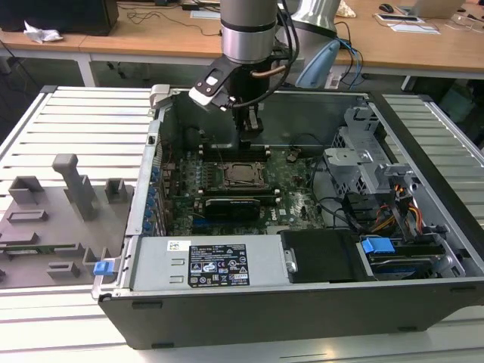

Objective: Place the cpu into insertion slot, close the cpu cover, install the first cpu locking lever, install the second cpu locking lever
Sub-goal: 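Install the first cpu locking lever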

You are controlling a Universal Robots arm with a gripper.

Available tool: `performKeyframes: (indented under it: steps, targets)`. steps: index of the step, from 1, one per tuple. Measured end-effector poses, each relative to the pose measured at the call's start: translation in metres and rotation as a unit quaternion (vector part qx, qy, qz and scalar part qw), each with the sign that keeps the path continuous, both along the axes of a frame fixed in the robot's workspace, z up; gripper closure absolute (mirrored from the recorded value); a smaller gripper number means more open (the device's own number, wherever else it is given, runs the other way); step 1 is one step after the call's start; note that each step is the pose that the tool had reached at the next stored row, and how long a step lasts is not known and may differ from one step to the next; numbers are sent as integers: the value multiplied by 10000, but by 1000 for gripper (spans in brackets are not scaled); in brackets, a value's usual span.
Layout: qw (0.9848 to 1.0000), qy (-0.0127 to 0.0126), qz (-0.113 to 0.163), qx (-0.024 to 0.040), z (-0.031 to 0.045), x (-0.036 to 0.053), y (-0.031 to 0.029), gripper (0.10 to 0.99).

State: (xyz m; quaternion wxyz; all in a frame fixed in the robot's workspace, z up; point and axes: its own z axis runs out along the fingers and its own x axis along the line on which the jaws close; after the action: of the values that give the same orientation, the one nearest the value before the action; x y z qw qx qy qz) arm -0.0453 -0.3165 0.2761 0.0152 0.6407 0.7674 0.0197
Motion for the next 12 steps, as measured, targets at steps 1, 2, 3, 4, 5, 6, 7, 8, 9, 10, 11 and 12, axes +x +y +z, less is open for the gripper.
performKeyframes:
  steps: [1,2,3,4,5,6,7,8,9,10,11,12]
  targets:
    - [10000,0,63,0,0,0,0,929]
    - [9999,0,107,0,0,0,0,929]
    - [9999,0,173,0,0,0,0,929]
    - [9998,0,204,0,0,0,0,929]
    - [9997,0,249,0,0,0,0,929]
    - [9996,0,282,0,0,0,0,929]
    - [9995,0,319,0,0,0,0,929]
    - [9994,0,357,0,0,0,0,929]
    - [9993,0,383,0,0,0,0,929]
    - [9991,0,424,0,0,0,0,929]
    - [9990,0,450,0,0,0,0,929]
    - [9986,0,520,0,0,0,0,929]
